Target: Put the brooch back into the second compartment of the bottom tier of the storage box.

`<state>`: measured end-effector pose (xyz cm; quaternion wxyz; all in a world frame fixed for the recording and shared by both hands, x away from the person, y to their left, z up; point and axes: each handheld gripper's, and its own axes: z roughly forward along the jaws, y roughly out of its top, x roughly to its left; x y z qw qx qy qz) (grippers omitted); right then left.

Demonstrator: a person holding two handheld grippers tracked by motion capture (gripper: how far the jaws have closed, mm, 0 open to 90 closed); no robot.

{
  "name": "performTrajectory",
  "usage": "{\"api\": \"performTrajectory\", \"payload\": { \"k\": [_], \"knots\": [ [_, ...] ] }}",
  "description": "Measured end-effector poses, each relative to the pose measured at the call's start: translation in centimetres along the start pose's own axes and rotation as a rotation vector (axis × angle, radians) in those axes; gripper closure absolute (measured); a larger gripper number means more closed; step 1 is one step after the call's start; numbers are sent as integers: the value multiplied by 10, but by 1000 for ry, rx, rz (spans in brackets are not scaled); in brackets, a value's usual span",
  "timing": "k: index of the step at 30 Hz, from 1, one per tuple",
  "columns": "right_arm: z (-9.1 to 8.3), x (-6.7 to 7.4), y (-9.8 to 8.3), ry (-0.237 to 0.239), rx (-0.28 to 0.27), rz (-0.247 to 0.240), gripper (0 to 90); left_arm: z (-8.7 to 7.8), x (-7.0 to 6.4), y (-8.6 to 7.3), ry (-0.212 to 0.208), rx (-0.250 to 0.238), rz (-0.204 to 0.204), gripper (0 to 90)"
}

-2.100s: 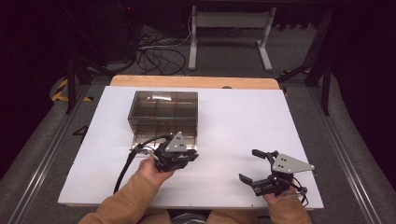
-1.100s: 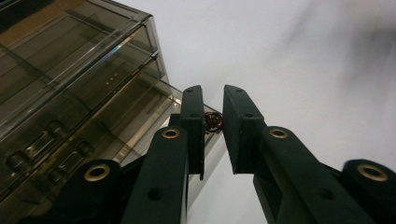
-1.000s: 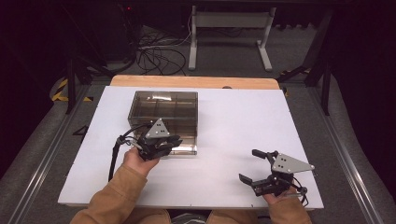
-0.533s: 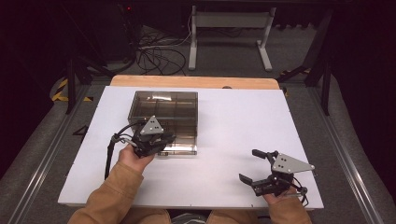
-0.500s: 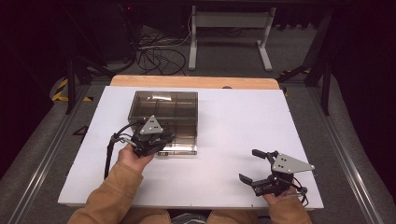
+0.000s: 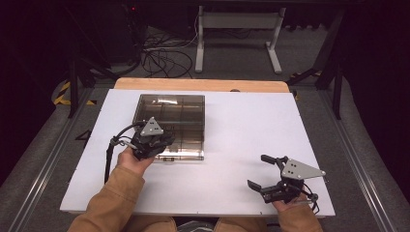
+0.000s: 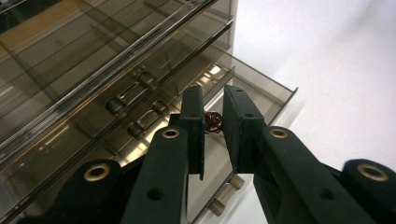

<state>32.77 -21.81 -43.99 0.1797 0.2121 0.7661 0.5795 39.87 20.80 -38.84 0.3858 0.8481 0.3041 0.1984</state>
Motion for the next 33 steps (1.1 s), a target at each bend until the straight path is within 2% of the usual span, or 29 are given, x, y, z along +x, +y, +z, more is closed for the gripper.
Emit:
{"api": "performTrajectory", "payload": {
  "k": [6,23,25,26,28,33],
  "knots": [
    [0,0,0,0,0,0,49,1,6,-3,9,4,-9,793],
    [0,0,0,0,-1,-1,49,5,7,-5,10,20,-4,792],
    [0,0,0,0,-1,0,49,6,8,-5,9,28,3,792],
    [0,0,0,1,0,0,49,9,8,-6,-10,49,0,791],
    [0,0,0,1,0,0,49,12,8,-7,-20,68,0,791],
    [0,0,0,1,0,-1,49,16,9,-8,-20,87,7,791]
  ]
}}
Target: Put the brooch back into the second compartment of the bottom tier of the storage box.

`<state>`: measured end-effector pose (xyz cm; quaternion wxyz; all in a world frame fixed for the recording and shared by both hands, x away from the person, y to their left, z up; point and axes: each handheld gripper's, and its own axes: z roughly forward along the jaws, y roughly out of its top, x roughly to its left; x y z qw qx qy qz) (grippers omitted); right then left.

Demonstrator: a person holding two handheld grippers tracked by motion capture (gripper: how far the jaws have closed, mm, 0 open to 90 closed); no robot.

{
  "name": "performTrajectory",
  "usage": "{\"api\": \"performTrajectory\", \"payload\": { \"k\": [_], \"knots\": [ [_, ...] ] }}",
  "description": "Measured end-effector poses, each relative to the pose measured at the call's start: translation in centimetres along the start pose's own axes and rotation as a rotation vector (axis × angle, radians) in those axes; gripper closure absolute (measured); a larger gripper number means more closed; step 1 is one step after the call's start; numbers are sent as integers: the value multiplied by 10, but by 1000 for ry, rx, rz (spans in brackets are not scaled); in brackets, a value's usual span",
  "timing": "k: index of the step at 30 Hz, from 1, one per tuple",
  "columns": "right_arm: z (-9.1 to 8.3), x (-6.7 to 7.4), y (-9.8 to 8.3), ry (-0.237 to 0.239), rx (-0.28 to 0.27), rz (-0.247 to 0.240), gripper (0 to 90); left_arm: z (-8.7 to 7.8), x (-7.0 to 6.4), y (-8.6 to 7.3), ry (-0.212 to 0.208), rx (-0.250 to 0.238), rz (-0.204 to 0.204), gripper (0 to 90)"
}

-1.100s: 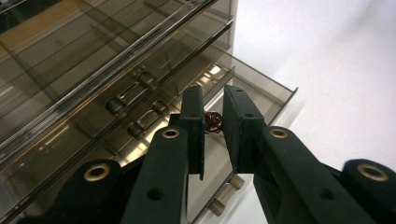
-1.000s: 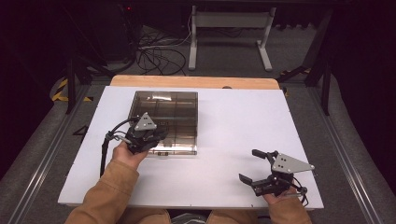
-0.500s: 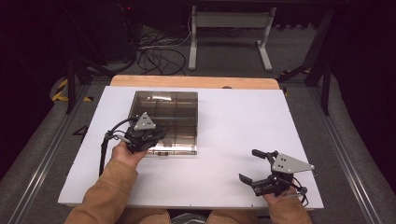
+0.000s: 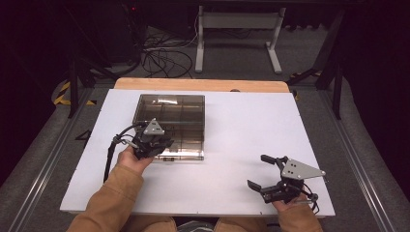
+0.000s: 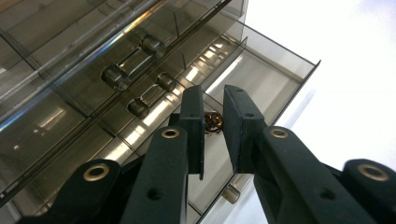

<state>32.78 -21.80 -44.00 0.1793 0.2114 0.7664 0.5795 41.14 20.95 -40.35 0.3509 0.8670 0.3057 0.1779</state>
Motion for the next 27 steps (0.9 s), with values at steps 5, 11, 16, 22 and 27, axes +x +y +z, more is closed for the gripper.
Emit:
{"api": "performTrajectory", "payload": {
  "k": [5,11,16,22,27],
  "knots": [
    [0,0,0,1,0,-1,49,6,2,-2,2,21,-8,791],
    [0,0,0,1,1,-1,49,12,3,-4,2,35,-16,791],
    [0,0,0,2,0,0,50,14,4,-5,4,47,-17,790],
    [0,0,0,2,0,-1,49,18,5,-7,4,65,-20,791],
    [1,0,0,3,1,-1,50,21,6,-8,2,81,-29,790]
  ]
}}
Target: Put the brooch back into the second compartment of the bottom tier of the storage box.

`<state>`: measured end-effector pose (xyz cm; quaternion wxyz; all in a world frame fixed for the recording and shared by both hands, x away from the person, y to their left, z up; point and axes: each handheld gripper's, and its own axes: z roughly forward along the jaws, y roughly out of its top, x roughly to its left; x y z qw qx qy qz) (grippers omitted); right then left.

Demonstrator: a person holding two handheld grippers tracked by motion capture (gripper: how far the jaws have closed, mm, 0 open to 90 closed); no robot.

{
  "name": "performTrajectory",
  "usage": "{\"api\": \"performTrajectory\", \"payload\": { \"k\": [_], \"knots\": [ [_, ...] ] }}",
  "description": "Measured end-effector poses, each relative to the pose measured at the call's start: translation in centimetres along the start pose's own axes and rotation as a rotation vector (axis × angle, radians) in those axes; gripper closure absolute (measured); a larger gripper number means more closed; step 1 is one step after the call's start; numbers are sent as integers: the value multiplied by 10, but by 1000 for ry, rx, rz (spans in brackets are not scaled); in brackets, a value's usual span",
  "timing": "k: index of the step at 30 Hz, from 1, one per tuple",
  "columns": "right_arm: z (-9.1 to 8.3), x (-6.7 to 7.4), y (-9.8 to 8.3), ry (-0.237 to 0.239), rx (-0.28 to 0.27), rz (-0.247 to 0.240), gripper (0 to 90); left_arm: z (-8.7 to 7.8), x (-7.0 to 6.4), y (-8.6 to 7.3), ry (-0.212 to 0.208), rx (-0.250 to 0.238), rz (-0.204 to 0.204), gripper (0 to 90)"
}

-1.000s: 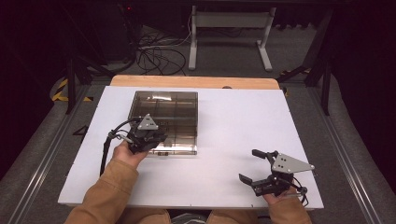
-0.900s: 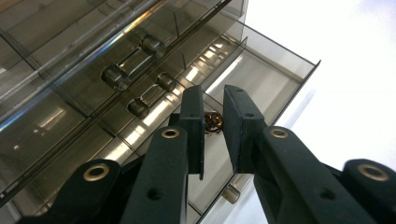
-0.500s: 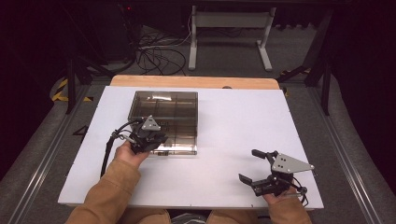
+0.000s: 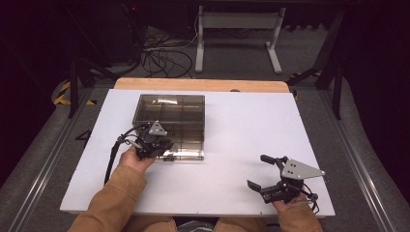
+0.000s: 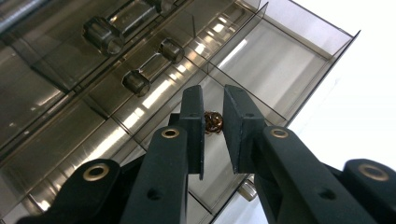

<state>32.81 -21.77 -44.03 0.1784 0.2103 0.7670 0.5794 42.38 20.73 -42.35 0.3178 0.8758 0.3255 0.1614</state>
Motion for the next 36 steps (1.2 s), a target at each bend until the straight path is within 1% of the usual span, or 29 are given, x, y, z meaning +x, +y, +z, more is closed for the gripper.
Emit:
{"api": "performTrajectory", "payload": {
  "k": [6,9,11,13,19,30,34,36],
  "knots": [
    [0,0,0,1,0,1,50,5,1,-1,-10,26,-2,790],
    [0,0,0,1,0,2,49,8,1,-1,-12,29,-8,790],
    [0,0,0,1,0,3,50,9,-1,-1,-6,36,-3,790],
    [0,0,0,2,0,4,50,11,-2,-1,-10,46,3,790],
    [0,0,0,2,-1,5,50,15,-1,-2,-11,65,-1,789],
    [0,0,0,2,-2,4,50,15,0,-3,-4,74,-10,789],
    [0,0,0,3,-1,4,50,16,1,-4,-2,68,-9,786],
    [0,0,0,3,-1,4,50,15,1,-3,5,66,-14,740]
  ]
}}
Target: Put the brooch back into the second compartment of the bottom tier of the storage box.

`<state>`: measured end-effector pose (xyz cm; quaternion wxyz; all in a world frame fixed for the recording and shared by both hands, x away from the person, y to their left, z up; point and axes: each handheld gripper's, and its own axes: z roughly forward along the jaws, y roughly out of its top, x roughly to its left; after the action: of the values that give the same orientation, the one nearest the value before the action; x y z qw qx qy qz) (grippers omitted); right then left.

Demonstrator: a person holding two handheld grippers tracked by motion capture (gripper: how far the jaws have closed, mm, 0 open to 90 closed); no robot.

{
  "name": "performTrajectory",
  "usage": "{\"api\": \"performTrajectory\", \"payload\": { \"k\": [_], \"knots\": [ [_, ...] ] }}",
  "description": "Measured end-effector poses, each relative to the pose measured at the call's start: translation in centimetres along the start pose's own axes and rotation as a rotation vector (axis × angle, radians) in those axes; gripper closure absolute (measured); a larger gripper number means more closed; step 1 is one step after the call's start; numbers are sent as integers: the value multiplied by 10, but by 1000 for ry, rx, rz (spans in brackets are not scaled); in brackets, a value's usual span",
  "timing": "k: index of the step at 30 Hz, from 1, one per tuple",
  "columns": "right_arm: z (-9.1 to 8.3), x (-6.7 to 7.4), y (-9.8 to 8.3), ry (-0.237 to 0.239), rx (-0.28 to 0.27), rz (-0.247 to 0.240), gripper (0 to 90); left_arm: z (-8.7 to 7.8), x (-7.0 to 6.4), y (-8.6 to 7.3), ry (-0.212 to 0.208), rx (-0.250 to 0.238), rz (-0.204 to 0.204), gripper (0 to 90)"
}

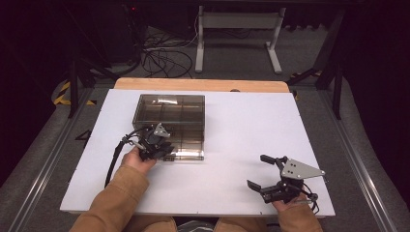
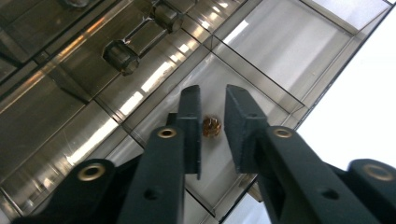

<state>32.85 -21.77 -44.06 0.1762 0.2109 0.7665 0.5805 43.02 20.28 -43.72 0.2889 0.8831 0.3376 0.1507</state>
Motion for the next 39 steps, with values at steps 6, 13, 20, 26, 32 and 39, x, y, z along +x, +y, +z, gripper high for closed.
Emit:
{"api": "performTrajectory", "payload": {
  "k": [6,13,20,26,32,39],
  "knots": [
    [0,0,0,0,0,0,49,-4,0,1,8,-13,-3,678],
    [0,-1,0,1,0,-1,49,-19,-4,4,15,-86,-10,555],
    [1,-1,0,3,1,-2,49,-30,-5,5,15,-131,-28,392],
    [1,-1,0,2,-1,-1,49,-39,-8,6,0,-170,-40,354],
    [1,0,0,2,1,-3,49,-47,-16,10,2,-188,-19,314],
    [1,-1,0,2,1,-3,49,-50,-20,12,0,-200,1,274]
  ]
}}
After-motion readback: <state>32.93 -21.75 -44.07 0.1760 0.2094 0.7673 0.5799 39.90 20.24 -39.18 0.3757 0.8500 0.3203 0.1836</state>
